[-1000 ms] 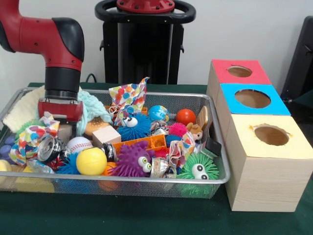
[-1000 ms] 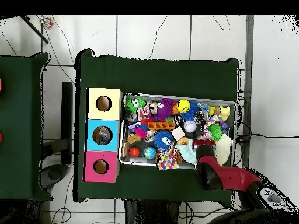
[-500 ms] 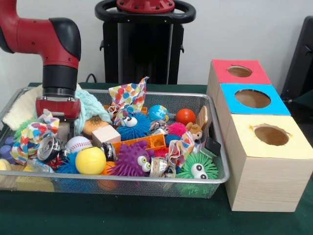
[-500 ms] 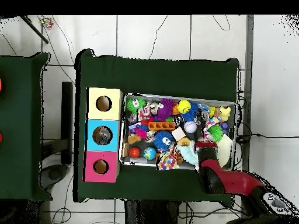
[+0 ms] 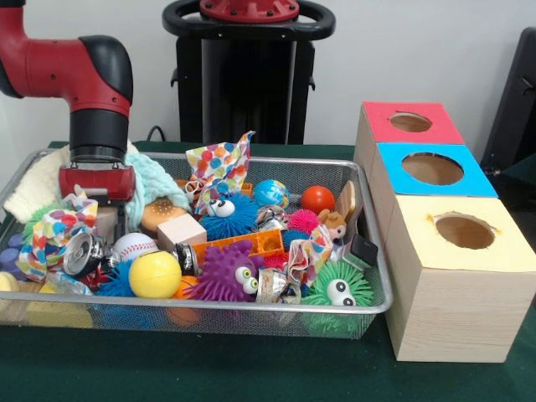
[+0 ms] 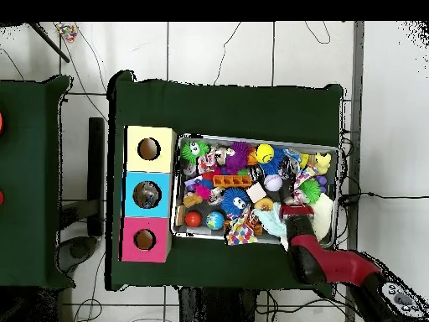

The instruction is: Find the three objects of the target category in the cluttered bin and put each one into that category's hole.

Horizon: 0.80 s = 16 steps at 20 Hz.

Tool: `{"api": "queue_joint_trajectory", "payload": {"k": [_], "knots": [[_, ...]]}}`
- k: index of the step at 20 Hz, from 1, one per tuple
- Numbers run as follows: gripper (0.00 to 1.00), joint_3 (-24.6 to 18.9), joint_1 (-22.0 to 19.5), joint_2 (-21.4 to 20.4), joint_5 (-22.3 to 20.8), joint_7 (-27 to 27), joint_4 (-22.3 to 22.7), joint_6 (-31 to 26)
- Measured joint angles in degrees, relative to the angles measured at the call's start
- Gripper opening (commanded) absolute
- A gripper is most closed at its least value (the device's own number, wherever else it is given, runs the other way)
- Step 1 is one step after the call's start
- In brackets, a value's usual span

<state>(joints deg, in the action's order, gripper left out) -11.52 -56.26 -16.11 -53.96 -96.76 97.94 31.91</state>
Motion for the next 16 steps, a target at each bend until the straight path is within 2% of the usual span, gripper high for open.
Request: {"api": "queue_joint_trajectory", "payload": {"k": [6, 16], "knots": [[1.00, -2.04, -2.17, 0.24, -0.92, 0.00, 0.40, -0.32], [1.00, -1.60, -0.80, -0.35, -1.75, 0.01, 0.14, -1.71]]}}
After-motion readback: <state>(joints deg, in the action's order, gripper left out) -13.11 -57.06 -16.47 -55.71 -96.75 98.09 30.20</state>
